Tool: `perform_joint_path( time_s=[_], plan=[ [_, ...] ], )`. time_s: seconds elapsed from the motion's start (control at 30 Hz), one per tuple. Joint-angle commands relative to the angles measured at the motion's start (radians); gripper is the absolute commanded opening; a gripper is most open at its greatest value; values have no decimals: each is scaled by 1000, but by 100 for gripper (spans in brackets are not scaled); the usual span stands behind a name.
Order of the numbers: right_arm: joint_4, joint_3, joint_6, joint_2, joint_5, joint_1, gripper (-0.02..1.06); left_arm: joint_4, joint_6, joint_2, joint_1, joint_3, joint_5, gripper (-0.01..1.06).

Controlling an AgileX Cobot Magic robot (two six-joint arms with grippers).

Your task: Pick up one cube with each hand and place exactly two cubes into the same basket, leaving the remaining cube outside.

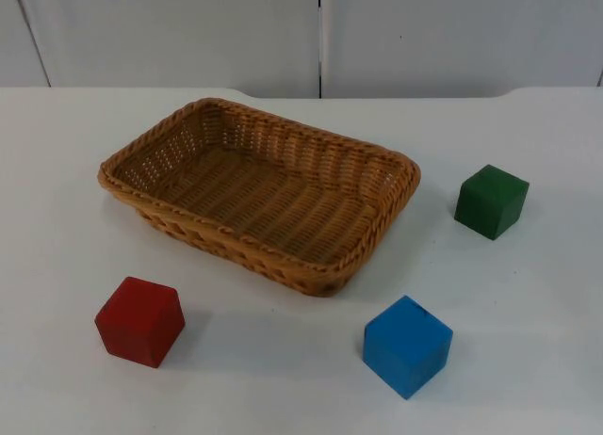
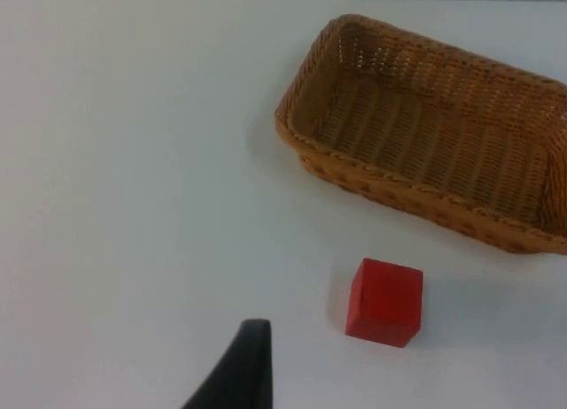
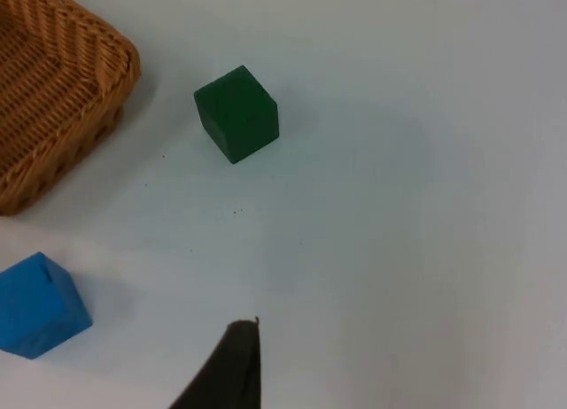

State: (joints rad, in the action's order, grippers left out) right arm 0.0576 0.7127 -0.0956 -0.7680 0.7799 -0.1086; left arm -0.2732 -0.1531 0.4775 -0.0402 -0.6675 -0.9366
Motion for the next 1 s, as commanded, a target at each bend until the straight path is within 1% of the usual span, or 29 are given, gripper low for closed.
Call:
perform_joint_path(
  time_s=[0.0, 0.1, 0.23, 0.3, 0.4, 0.5, 0.6, 0.8, 0.9, 0.97],
  plan=[
    [0, 14, -7, -15, -16, 5, 105, -18, -11, 19, 1, -7, 11, 105],
    [0, 39, -7, -38, -8, 5, 105, -30, -37, 36, 1, -7, 13, 105],
    [0, 109, -7, -98, -6, 5, 105, -64, -83, 92, 1, -7, 21, 105],
    [0, 126, -9, -117, -8, 5, 105, -64, -85, 100, 1, -7, 26, 105],
    [0, 179, -69, -186, -10, 5, 105, -64, -108, 149, 1, -7, 41, 105],
    [0, 213, -70, -228, -14, 5, 105, -64, -111, 179, 1, -7, 58, 105],
    [0, 263, -78, -289, -15, 5, 105, -88, -158, 225, 1, -7, 63, 105],
    [0, 327, -84, -381, -22, 5, 105, -118, -196, 290, 1, -7, 75, 105],
    [22, 373, -117, -443, -39, 5, 105, -140, -234, 332, 1, -7, 99, 105],
    [57, 404, -174, -491, -39, 5, 105, -142, -244, 363, 1, -7, 110, 105]
  ],
)
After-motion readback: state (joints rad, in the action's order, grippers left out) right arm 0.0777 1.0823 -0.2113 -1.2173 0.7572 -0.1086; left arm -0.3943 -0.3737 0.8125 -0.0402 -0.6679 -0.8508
